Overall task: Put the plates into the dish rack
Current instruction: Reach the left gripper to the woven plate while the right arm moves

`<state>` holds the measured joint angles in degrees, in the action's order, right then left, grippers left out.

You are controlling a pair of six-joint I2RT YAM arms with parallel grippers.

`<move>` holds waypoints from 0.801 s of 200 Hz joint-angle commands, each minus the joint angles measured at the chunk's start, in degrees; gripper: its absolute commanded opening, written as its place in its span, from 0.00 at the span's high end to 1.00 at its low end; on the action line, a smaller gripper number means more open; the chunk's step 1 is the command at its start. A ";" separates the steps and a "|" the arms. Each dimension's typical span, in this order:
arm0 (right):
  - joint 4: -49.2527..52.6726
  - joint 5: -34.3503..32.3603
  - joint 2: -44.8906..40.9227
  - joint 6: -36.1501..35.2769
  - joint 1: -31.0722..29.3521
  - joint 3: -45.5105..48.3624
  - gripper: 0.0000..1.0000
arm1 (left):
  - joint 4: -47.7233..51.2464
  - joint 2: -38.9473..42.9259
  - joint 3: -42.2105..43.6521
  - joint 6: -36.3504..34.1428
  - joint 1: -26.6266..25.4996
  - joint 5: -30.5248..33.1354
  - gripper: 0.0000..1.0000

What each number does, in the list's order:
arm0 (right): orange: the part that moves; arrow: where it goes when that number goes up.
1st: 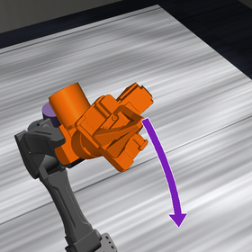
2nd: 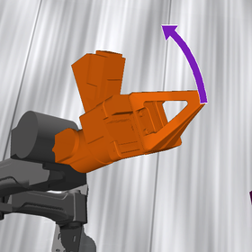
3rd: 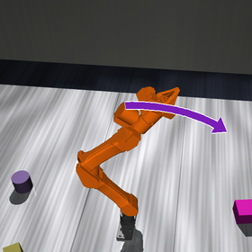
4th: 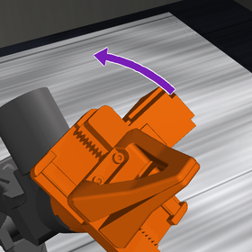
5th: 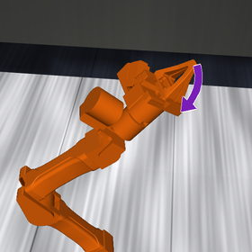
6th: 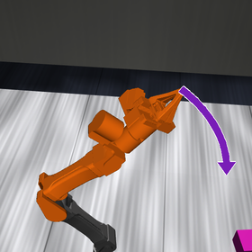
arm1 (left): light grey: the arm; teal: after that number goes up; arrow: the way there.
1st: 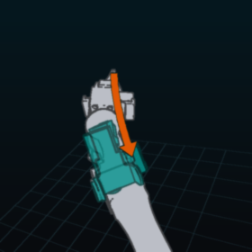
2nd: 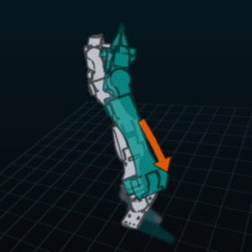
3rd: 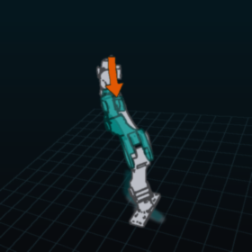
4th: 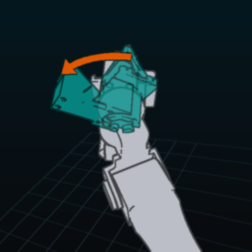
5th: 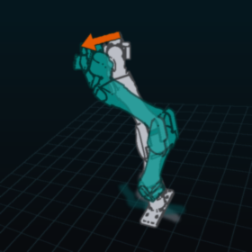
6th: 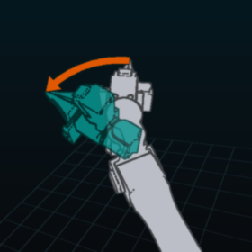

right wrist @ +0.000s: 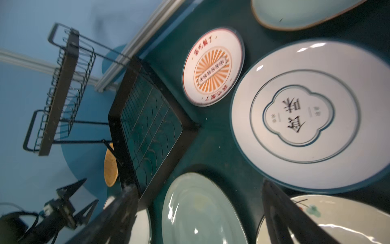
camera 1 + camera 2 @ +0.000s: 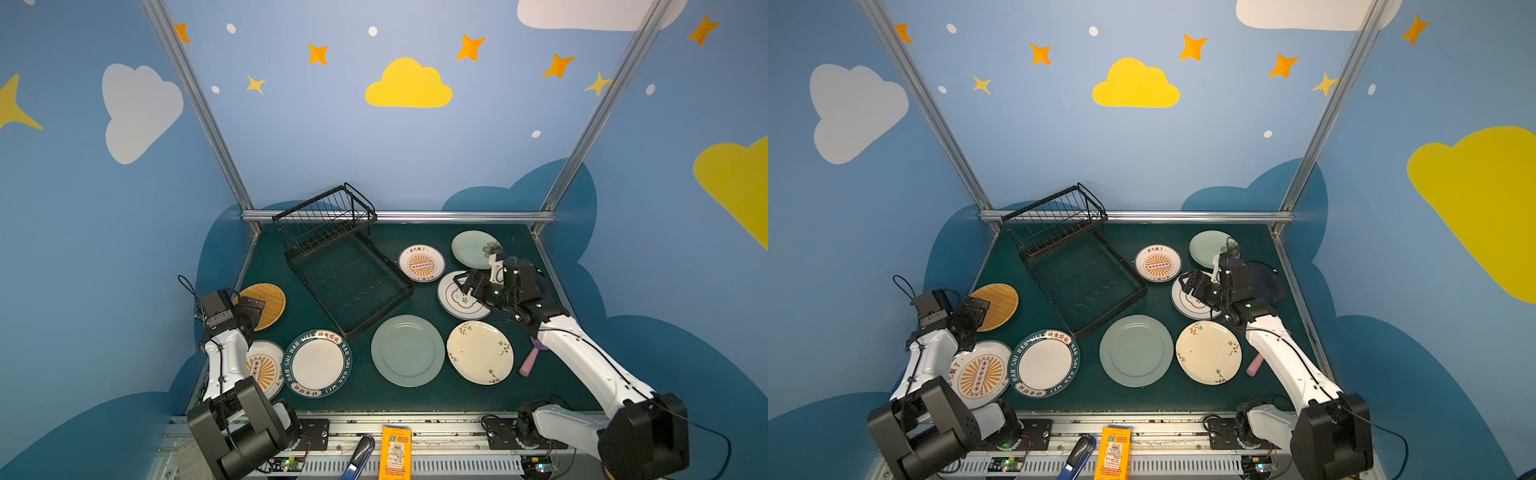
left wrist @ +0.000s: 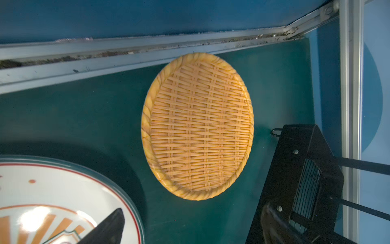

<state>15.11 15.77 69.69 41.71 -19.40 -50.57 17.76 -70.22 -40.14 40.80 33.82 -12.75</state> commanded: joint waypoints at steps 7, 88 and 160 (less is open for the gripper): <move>3.45 8.42 2.82 -2.13 -3.33 -0.28 0.10 | -4.13 -5.05 -4.03 -1.56 1.02 -2.09 0.02; -4.42 16.34 4.04 -3.83 -6.51 2.30 0.06 | -2.10 -12.47 -6.01 -10.02 3.01 -2.39 0.04; -5.71 19.55 3.74 -4.53 -6.57 2.71 0.06 | -9.24 -14.37 -3.20 -12.29 4.38 -7.11 0.08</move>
<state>10.79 33.21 73.38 38.44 -25.87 -48.53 12.32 -84.36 -44.23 30.09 37.23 -17.43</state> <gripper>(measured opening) 0.937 0.935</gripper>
